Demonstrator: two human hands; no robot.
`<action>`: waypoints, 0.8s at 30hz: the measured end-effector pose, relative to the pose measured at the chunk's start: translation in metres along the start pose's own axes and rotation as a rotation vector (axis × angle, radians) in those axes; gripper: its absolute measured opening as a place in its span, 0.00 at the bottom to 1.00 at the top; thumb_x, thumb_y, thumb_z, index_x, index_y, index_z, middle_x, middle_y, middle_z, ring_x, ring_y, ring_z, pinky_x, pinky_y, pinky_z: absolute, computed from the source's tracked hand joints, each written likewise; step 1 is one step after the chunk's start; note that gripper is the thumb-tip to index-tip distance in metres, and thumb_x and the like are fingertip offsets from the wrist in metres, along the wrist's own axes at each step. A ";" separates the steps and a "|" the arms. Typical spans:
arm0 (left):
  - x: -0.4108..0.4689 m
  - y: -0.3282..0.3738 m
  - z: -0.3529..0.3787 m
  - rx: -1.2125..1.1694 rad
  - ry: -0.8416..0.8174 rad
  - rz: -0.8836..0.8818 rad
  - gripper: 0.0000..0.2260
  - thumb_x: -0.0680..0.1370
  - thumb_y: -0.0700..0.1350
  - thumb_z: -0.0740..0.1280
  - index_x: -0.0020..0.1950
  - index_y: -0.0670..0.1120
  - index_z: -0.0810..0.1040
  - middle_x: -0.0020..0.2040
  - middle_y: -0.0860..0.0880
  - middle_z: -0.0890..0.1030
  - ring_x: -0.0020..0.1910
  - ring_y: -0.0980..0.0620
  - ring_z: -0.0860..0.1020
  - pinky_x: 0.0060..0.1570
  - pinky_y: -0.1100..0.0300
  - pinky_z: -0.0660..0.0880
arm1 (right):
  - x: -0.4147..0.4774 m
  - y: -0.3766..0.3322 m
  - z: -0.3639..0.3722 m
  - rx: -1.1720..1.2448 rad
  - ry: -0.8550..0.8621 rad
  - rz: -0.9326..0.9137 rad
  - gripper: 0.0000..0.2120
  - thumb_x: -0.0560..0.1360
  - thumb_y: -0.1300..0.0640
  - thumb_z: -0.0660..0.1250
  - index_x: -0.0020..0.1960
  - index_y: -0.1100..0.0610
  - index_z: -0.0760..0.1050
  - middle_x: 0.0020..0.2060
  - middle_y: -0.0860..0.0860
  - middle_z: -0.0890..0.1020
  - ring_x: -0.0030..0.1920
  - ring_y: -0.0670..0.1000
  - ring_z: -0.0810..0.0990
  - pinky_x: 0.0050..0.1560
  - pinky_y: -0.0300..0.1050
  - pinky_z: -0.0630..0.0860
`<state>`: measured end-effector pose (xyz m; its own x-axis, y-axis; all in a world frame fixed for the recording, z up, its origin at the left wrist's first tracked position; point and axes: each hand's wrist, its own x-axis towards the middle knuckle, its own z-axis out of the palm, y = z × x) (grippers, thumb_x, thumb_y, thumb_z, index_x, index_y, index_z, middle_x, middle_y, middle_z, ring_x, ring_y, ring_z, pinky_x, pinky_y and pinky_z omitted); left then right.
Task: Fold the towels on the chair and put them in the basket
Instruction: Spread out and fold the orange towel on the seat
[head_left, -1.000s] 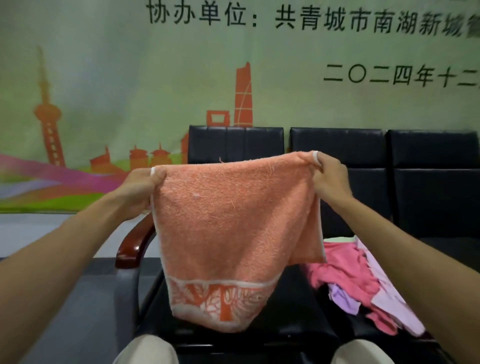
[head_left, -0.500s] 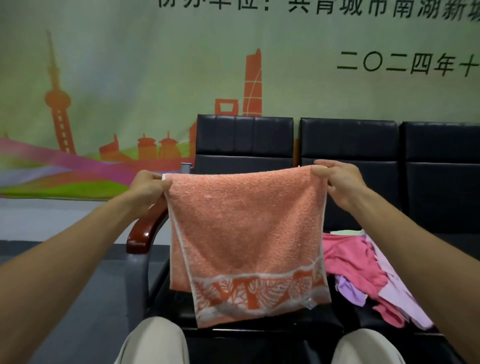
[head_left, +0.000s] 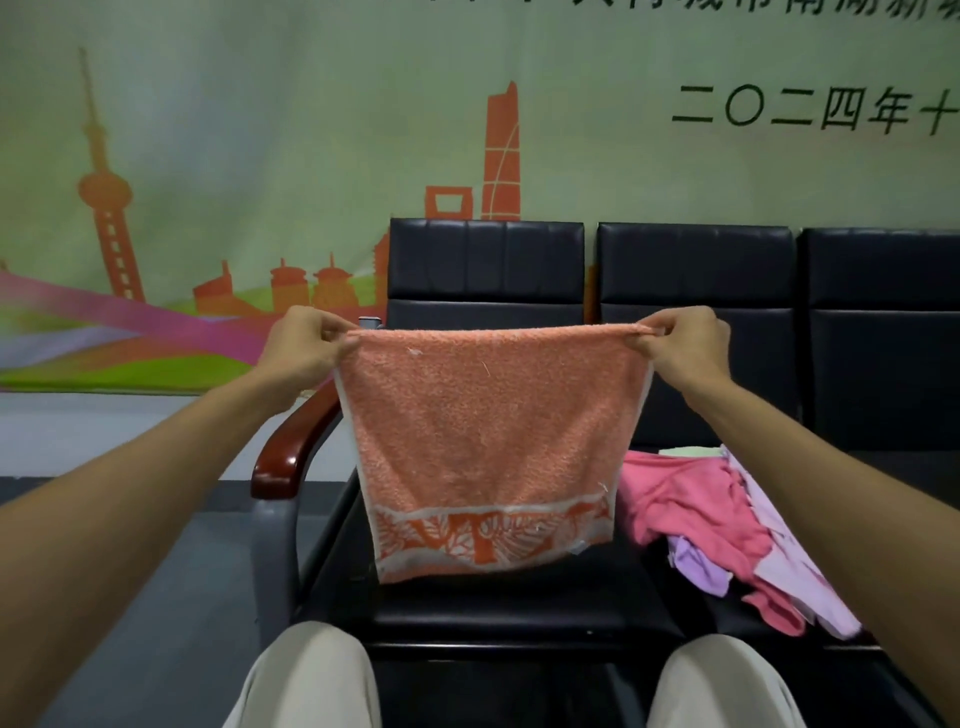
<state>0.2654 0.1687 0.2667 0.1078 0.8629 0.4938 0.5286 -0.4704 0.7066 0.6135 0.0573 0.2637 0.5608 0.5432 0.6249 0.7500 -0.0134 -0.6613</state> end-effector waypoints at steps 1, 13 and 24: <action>0.000 0.000 0.003 0.067 0.062 0.023 0.08 0.78 0.42 0.68 0.54 0.40 0.83 0.50 0.47 0.79 0.51 0.49 0.75 0.50 0.53 0.72 | -0.001 0.000 0.000 -0.020 0.019 -0.025 0.07 0.72 0.58 0.74 0.50 0.57 0.84 0.47 0.54 0.84 0.50 0.49 0.81 0.47 0.41 0.75; -0.010 -0.002 0.009 -0.120 0.049 -0.104 0.10 0.83 0.45 0.60 0.50 0.42 0.78 0.49 0.44 0.79 0.53 0.43 0.77 0.56 0.47 0.76 | -0.025 0.002 -0.008 0.193 -0.068 0.049 0.05 0.75 0.55 0.71 0.47 0.56 0.82 0.37 0.46 0.80 0.42 0.46 0.79 0.41 0.44 0.76; 0.000 -0.053 0.067 0.150 0.136 -0.073 0.16 0.76 0.53 0.69 0.34 0.46 0.73 0.33 0.43 0.77 0.37 0.43 0.77 0.36 0.51 0.73 | -0.017 0.059 0.037 0.054 -0.074 0.176 0.12 0.77 0.54 0.67 0.44 0.63 0.82 0.43 0.55 0.83 0.48 0.55 0.79 0.46 0.49 0.74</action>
<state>0.2943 0.2058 0.1953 -0.0447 0.8557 0.5155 0.6511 -0.3664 0.6647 0.6360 0.0782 0.1989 0.6529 0.5969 0.4664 0.6213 -0.0698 -0.7804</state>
